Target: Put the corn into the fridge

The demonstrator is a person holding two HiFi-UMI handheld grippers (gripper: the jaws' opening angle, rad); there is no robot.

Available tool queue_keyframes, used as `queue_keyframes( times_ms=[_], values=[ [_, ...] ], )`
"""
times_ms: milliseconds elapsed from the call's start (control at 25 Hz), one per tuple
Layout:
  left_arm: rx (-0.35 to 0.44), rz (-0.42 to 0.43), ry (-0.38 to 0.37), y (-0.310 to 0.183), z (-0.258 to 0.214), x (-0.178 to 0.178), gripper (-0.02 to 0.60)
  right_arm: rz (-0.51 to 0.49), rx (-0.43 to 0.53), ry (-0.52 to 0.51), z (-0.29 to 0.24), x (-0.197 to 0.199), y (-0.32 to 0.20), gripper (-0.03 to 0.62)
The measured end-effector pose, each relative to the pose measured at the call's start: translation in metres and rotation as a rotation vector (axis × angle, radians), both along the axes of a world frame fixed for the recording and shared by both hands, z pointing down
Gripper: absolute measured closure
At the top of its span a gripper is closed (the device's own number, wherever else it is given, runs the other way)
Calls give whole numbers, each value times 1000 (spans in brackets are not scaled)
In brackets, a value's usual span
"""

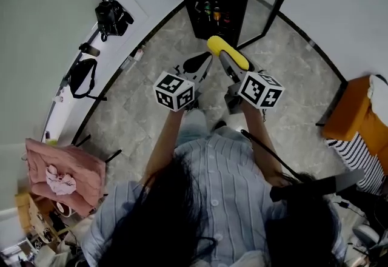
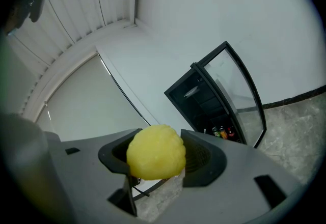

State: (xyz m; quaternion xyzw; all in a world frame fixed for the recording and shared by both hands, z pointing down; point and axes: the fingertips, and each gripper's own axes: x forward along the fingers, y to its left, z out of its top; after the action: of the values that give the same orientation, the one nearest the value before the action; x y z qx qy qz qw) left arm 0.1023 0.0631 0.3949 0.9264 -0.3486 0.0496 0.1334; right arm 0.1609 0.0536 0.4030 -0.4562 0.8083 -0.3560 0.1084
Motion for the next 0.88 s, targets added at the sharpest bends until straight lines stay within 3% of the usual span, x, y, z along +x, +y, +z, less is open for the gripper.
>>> queue_keyframes(
  times_ms=[880],
  values=[
    [-42,12,6,-47,17,-23,572,27,-48,-11,16,-14,-46,347]
  ],
)
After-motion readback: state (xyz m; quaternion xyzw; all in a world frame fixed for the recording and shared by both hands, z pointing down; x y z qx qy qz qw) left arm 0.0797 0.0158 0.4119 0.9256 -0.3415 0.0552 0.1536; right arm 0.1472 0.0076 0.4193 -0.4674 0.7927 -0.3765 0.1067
